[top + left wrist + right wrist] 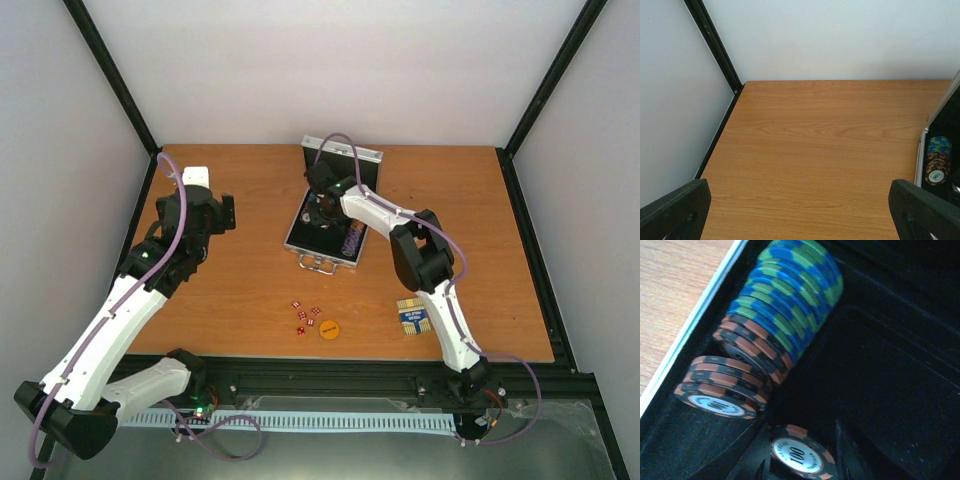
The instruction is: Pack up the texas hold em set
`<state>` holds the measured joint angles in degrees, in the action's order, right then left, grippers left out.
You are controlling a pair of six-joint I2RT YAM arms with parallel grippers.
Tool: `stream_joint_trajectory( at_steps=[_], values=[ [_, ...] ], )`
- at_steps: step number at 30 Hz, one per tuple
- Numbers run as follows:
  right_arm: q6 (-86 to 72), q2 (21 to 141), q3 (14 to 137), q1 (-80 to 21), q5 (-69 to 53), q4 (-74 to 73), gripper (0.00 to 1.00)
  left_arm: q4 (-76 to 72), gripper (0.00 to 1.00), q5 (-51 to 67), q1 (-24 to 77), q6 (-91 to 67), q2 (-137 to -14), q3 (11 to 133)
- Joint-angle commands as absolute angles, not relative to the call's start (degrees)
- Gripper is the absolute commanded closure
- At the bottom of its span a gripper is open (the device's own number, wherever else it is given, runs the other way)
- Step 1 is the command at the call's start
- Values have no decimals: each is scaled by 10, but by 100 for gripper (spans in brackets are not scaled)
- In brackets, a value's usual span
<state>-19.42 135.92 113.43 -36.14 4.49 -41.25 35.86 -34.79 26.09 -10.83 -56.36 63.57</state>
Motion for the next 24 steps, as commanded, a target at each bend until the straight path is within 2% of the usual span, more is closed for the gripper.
stream_joint_trajectory(
  at_steps=[1,12,14,19,21,24],
  values=[
    [-193,1336,1102,-347,62,-446,65,360,0,-358,257,-118,-553,651],
    [-194,1301,1046,-347,61,-428,66,365,0,-353,257,-127,-548,650],
    [-193,1305,1051,-347,62,-428,58,366,0,-354,257,-127,-546,650],
    [-197,1314,1070,-347,55,-436,26,369,0,-359,258,-126,-541,646],
    [-203,1314,1071,-348,54,-432,22,369,0,-360,257,-126,-541,646],
    [-207,1320,1076,-348,55,-432,22,368,0,-360,257,-126,-540,646]
  ],
)
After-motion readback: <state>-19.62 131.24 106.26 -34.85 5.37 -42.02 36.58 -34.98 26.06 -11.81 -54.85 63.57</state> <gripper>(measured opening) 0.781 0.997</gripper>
